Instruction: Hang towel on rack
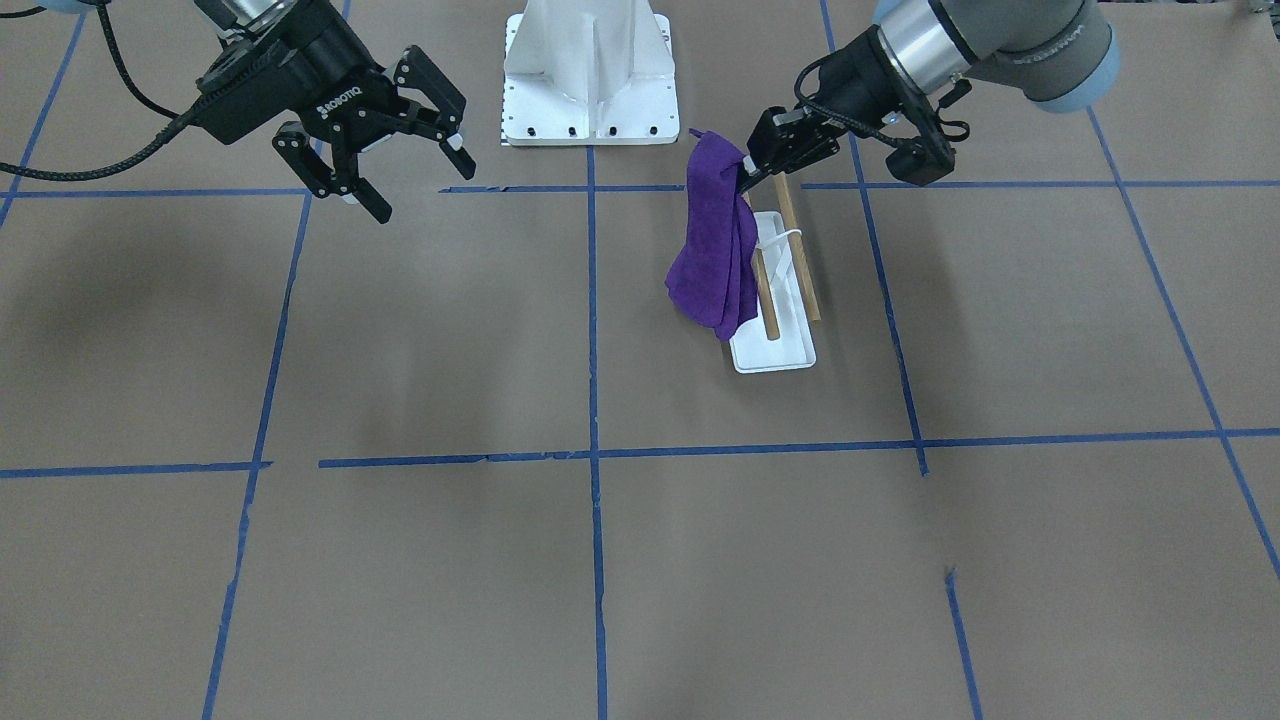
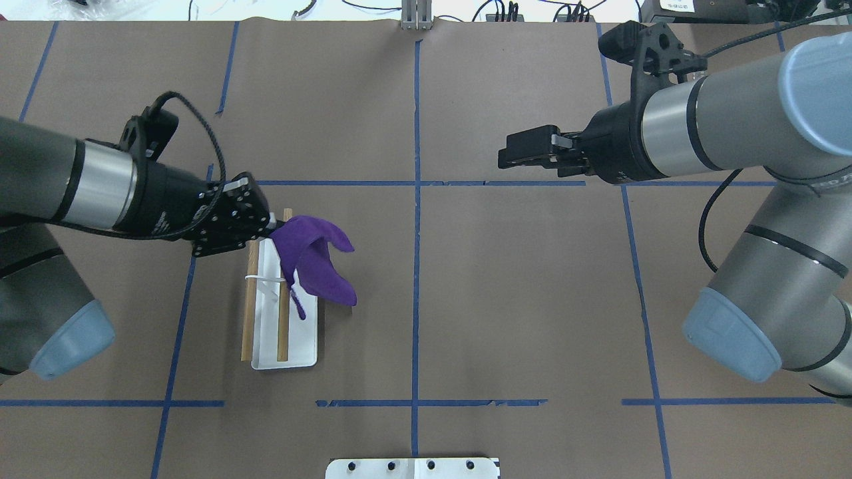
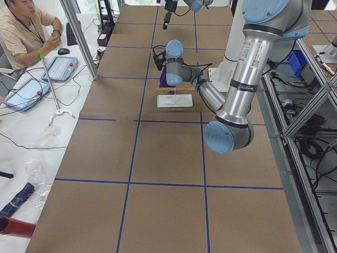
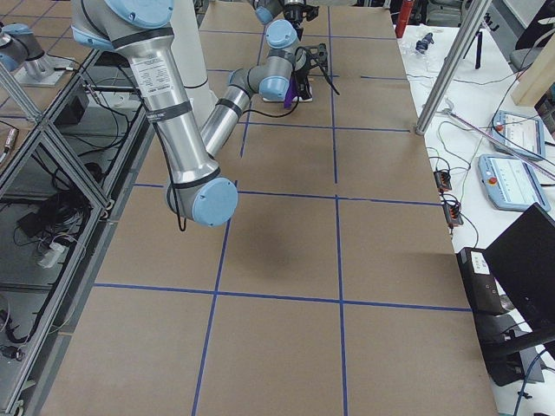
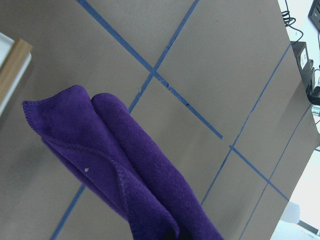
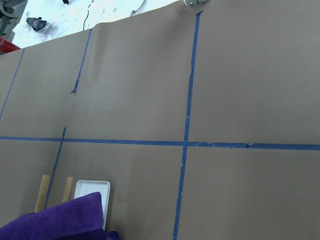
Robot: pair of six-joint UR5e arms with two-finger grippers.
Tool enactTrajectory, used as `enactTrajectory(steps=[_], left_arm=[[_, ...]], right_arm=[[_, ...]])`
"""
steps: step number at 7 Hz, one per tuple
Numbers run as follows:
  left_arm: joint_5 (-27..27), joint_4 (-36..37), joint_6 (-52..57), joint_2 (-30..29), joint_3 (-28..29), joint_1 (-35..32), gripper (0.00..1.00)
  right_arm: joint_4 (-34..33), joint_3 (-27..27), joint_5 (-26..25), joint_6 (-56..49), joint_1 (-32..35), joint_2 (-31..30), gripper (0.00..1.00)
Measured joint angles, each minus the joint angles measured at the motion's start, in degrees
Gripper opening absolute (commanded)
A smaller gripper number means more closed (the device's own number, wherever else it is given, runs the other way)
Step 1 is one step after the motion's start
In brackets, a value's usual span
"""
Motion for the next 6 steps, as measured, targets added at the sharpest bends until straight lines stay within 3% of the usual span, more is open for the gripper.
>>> enactTrajectory(steps=[2, 3, 6], left_arm=[[-4.77, -14.17, 3.21, 7.63, 4.36, -0.63, 0.0], [-7.16, -17.76, 3.91, 9.01, 6.17, -2.49, 0.0], [-11.04, -19.88, 6.32, 11.77, 8.73, -7.01, 0.0]], right_arm=[[-0.02, -0.3, -0.12, -0.88, 0.38, -0.93, 1.0], [-0.04, -0.41, -0.2, -1.03, 0.44, -1.02, 1.0], [-0.06, -0.4, 0.01, -1.1, 0.77, -1.75, 1.0]])
